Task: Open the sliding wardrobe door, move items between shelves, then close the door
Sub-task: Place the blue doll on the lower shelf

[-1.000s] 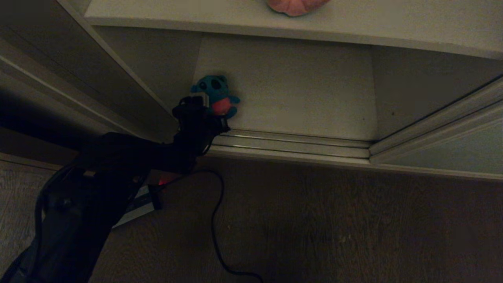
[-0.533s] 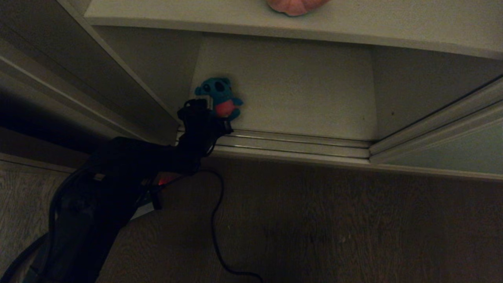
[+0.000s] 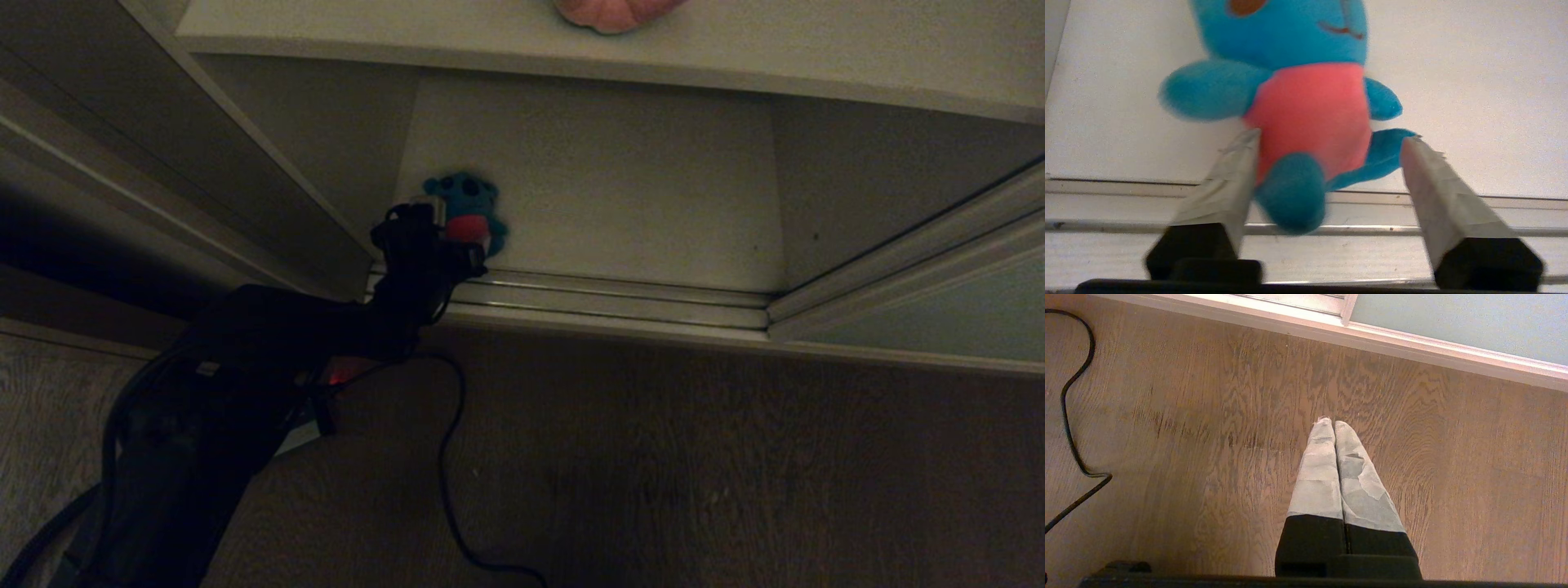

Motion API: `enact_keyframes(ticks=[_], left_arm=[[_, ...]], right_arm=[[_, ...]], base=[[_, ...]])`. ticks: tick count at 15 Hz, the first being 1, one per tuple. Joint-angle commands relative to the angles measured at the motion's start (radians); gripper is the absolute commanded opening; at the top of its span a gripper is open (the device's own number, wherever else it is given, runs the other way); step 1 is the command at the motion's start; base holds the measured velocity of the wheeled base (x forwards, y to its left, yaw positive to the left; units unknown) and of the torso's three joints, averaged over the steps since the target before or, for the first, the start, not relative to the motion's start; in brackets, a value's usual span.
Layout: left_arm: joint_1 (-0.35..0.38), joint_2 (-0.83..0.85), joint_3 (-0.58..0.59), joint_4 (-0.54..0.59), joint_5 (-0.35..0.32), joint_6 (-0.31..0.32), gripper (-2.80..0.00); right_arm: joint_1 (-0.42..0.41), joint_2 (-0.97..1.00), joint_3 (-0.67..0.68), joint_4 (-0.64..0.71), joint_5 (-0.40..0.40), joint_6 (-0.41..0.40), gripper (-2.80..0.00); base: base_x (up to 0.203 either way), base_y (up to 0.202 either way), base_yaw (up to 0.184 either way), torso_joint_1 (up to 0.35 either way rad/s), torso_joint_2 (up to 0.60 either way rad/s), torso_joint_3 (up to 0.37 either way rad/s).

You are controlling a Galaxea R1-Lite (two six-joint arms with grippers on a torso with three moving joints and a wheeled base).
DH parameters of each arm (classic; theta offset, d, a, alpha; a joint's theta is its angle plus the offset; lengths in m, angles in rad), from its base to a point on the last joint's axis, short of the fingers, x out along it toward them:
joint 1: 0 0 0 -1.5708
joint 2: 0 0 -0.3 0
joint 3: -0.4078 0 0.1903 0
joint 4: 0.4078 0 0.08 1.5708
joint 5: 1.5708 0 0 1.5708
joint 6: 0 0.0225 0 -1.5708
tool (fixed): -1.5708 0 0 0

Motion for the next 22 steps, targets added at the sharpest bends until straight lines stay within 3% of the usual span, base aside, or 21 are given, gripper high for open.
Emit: enact_keyframes(ticks=[1, 7, 8, 9, 15, 22], left_arm=[[0.0, -0.01, 0.0, -0.006, 0.001, 0.0, 0.0], [-0.002, -0.114, 0.029, -0.017, 0.028, 0.004, 0.0], [-0.005, -0.141, 0.054, -0.014, 0.028, 0.008, -2.34], [-0.01, -0.171, 0.076, -0.009, 0.026, 0.015, -2.8], [-0.053, -0.333, 0.257, 0.023, 0.023, 0.033, -2.8], [-0.113, -0.929, 0.871, 0.2, 0.021, 0.014, -2.8]], right_arm=[[0.0, 0.001, 0.003, 0.0, 0.0, 0.0, -2.8], [0.0, 0.001, 0.003, 0.0, 0.0, 0.0, -2.8], [0.0, 0.001, 0.003, 0.0, 0.0, 0.0, -2.8], [0.0, 0.001, 0.003, 0.0, 0.0, 0.0, -2.8], [0.0, 0.001, 0.003, 0.0, 0.0, 0.0, -2.8], [0.0, 0.001, 0.005, 0.0, 0.0, 0.0, -2.8]], base=[[0.0, 0.0, 0.0, 0.0, 0.0, 0.0], [0.0, 0.0, 0.0, 0.0, 0.0, 0.0], [0.0, 0.0, 0.0, 0.0, 0.0, 0.0], [0.0, 0.0, 0.0, 0.0, 0.0, 0.0], [0.0, 0.0, 0.0, 0.0, 0.0, 0.0], [0.0, 0.0, 0.0, 0.0, 0.0, 0.0]])
